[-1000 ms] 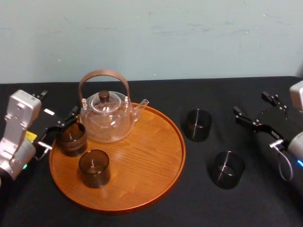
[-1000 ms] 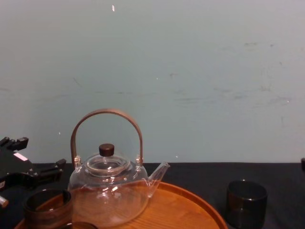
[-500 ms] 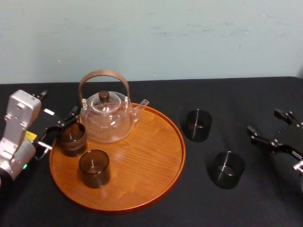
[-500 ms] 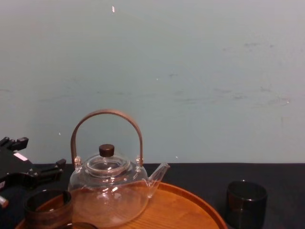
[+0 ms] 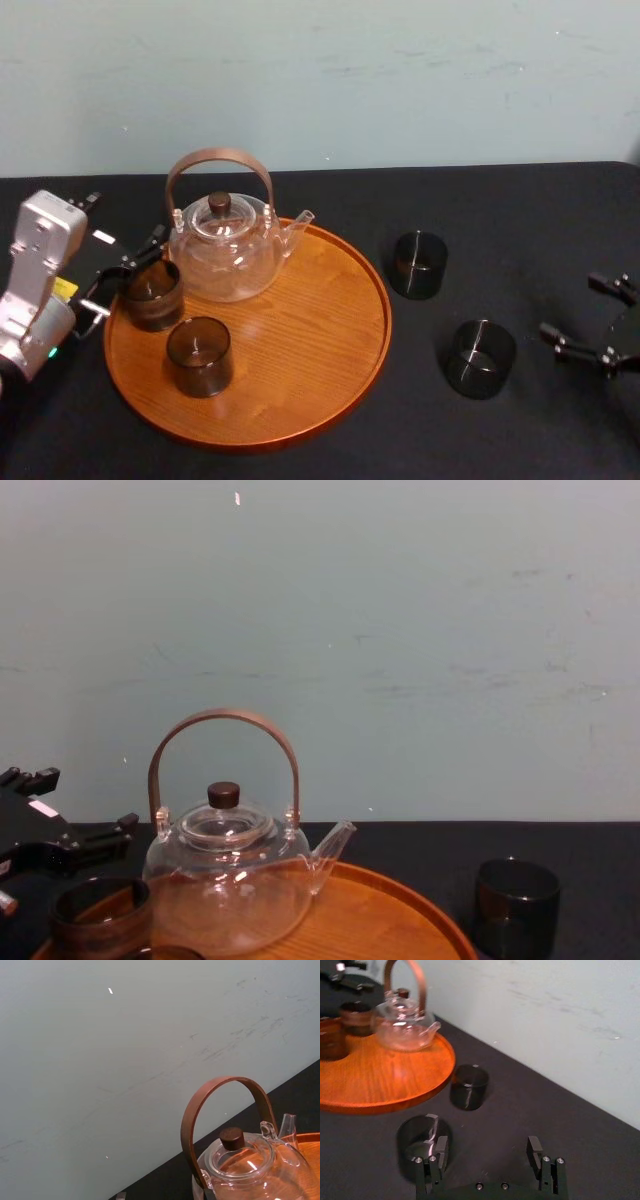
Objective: Pick up the glass from the table and place it on the tray.
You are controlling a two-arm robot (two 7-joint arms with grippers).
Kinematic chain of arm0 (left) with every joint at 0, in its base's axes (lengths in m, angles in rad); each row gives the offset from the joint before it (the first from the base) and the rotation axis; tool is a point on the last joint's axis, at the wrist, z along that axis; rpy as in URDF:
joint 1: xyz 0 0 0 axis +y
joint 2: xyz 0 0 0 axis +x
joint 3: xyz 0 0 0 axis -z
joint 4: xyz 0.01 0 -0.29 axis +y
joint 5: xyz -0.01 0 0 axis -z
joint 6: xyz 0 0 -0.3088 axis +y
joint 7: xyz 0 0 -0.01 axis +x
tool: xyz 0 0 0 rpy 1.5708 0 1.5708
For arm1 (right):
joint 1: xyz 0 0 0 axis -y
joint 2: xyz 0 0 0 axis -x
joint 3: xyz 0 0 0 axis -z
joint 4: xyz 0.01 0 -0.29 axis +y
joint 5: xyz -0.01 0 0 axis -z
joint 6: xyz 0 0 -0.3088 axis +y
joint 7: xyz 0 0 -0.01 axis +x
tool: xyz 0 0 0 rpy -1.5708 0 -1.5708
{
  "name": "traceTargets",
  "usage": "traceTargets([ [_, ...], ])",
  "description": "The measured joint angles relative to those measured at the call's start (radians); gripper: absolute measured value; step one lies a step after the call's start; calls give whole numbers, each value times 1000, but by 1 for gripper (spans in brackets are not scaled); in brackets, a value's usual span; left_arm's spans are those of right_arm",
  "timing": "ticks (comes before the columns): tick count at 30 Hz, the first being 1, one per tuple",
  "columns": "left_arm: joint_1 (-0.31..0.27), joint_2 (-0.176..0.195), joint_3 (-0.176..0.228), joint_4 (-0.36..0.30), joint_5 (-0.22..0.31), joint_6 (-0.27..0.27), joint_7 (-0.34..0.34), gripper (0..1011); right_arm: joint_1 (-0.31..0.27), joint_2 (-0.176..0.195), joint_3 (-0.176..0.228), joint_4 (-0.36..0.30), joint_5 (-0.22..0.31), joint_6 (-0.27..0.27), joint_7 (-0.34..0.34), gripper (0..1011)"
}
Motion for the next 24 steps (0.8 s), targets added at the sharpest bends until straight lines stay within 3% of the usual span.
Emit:
traceTargets([
  [11,0,0,0,0,0,0,0,1001,-21,21,-7,16,-41,-8,76,1002],
  [24,0,0,0,0,0,0,0,1001,18,-1,-47,48,-96,56,130,1002],
])
